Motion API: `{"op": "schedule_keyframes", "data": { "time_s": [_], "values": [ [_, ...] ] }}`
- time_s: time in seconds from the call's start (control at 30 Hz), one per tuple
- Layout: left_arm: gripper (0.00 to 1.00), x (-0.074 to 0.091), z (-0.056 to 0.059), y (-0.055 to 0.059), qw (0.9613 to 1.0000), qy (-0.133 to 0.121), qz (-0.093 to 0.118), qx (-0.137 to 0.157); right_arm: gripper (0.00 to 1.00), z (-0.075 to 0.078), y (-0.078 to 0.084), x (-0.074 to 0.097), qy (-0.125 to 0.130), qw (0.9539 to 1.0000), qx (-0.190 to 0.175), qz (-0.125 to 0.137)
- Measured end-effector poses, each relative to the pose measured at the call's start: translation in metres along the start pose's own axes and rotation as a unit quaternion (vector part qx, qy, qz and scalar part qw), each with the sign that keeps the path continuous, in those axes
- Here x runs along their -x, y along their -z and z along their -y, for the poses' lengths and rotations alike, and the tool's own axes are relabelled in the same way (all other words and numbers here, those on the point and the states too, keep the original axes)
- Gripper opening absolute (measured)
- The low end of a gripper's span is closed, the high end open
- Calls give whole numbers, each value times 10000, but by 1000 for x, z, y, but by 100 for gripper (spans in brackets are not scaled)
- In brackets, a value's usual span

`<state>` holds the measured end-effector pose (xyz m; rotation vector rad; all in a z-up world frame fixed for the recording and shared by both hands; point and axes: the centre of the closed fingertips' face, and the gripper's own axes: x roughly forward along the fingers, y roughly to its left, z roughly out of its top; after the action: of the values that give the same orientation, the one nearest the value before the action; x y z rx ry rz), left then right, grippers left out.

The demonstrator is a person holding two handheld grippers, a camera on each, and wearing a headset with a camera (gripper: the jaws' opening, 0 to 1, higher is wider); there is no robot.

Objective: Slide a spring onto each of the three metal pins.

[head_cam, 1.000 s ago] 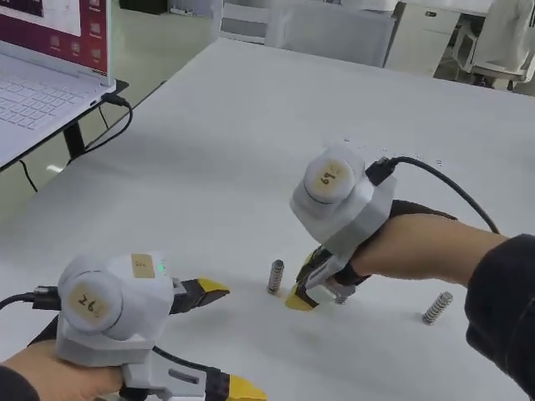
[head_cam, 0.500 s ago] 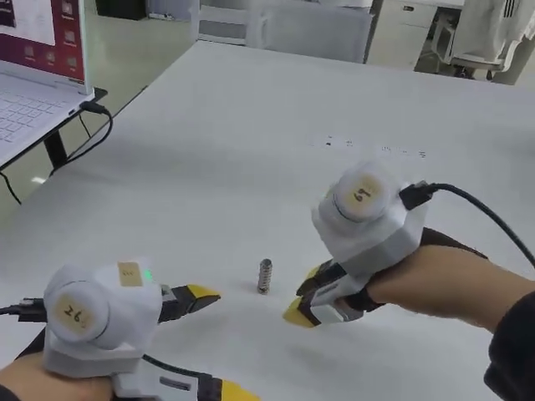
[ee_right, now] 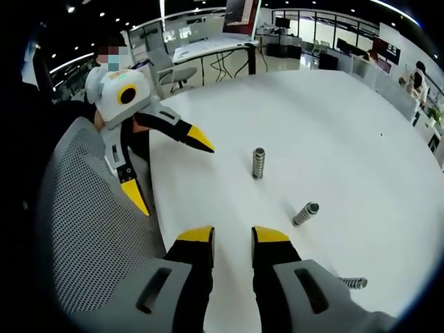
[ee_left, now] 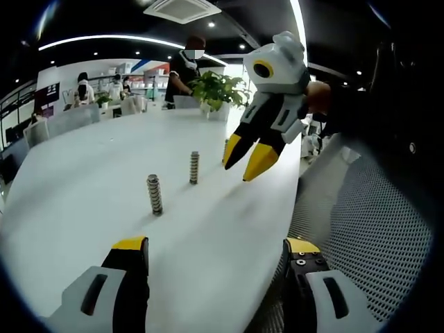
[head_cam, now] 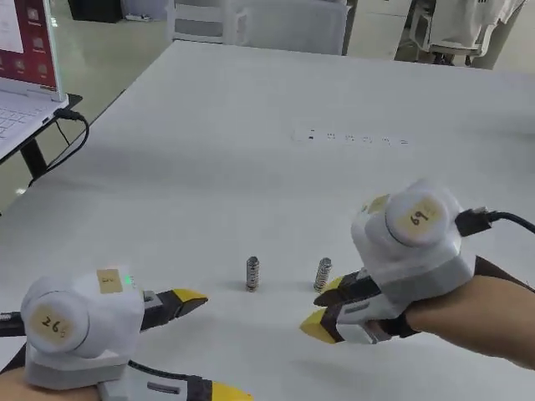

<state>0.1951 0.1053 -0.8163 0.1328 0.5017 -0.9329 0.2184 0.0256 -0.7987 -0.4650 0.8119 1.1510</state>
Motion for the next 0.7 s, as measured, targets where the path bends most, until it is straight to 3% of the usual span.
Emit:
{"op": "schedule_keyframes", "data": {
  "time_s": [0.3, 0.57, 0.7],
  "values": [
    [75, 1, -1, -1, 10000, -43, 16, 20, 20, 12, 24, 22, 165, 9987, -373, 296],
    [75, 4, -1, -3, 10000, -55, 22, 21, 21, 27, 49, 43, 435, 9953, -770, 392],
    [75, 5, -1, -5, 10000, -79, 18, 22, 22, 34, 54, 55, 577, 9933, -885, 473]
  ]
}}
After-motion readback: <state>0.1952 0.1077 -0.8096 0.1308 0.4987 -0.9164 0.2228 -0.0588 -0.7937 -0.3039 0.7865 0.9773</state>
